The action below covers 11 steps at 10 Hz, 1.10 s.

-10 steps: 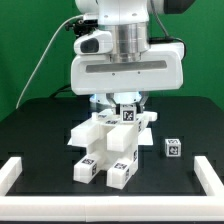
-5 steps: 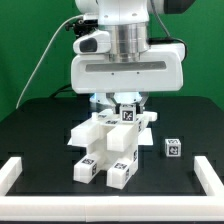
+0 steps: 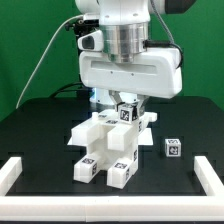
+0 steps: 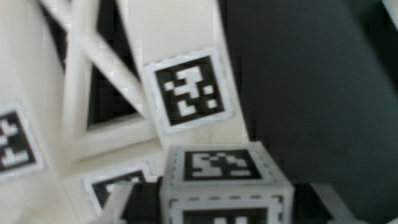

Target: Assemble chair

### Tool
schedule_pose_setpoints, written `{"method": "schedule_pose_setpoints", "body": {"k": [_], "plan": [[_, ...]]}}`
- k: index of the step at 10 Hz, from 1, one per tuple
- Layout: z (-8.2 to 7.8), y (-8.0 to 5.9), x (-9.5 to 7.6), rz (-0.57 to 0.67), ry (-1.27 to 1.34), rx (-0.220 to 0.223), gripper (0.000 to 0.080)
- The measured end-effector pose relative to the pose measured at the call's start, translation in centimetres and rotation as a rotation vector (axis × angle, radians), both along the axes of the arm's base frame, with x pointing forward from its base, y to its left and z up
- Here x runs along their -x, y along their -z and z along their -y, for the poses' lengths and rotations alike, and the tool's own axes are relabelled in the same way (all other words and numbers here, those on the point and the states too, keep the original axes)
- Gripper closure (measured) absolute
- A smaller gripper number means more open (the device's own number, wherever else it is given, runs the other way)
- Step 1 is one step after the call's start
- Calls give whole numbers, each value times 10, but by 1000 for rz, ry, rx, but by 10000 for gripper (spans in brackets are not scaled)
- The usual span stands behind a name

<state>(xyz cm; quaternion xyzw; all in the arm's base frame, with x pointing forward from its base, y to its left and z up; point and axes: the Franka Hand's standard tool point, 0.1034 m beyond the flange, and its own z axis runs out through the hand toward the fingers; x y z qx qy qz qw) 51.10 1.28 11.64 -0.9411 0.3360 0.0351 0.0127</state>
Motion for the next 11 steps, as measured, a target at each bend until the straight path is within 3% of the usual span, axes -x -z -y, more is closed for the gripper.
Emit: {"method": "schedule_pose_setpoints", "body": {"k": [5,6,7,8,11], "plan": [[-3,1,0,-24,464,15,515],[-3,1,0,-21,410,13,432],[-2,1,0,-17,340,9,256],[4,1,-1,-7,195,0,172],[2,-2,-1,35,-321,-17,156]]}}
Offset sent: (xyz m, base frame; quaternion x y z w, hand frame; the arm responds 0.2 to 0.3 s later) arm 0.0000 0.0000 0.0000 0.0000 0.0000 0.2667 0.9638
